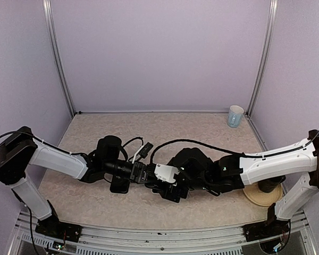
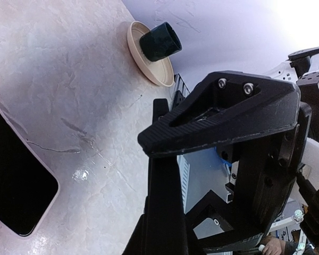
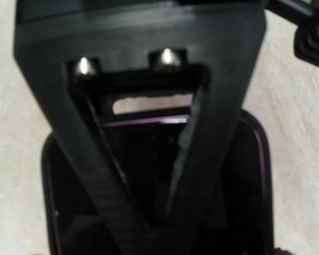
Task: Put the phone into the phone case
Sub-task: Pass from the left arm to the right
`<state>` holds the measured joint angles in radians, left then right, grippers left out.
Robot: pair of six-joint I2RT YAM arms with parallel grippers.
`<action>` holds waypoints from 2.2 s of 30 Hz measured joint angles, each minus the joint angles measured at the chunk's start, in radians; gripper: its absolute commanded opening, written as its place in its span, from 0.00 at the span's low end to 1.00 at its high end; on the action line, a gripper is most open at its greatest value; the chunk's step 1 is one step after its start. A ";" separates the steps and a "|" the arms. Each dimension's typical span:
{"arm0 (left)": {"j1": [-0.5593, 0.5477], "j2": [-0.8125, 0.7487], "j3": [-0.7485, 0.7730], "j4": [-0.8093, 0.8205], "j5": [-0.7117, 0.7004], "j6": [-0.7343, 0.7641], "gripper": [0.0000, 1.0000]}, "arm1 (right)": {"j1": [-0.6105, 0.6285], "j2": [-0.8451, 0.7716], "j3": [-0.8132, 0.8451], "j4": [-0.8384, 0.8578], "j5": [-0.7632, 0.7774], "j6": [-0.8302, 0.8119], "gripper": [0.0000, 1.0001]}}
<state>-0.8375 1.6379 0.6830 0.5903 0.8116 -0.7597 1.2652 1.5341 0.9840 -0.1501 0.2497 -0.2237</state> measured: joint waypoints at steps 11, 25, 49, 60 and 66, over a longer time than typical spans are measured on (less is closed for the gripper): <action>0.000 0.020 -0.002 0.008 0.005 -0.001 0.00 | 0.008 0.012 0.002 0.001 0.006 0.006 0.71; 0.000 0.020 -0.006 0.026 0.009 -0.010 0.00 | 0.011 0.013 0.003 0.007 0.000 0.006 0.99; 0.002 0.020 -0.011 0.030 0.001 -0.018 0.11 | 0.015 0.058 0.032 0.013 0.045 -0.013 0.62; 0.018 0.004 -0.027 0.074 0.007 -0.021 0.57 | 0.012 0.055 0.029 0.011 0.049 0.030 0.58; 0.051 -0.041 -0.071 0.074 -0.007 -0.020 0.83 | -0.006 0.025 0.013 0.000 0.050 0.077 0.58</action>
<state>-0.7864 1.5967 0.6121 0.6647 0.8043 -0.7799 1.2587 1.5593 0.9974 -0.1501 0.2993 -0.1463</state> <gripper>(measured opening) 0.700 0.757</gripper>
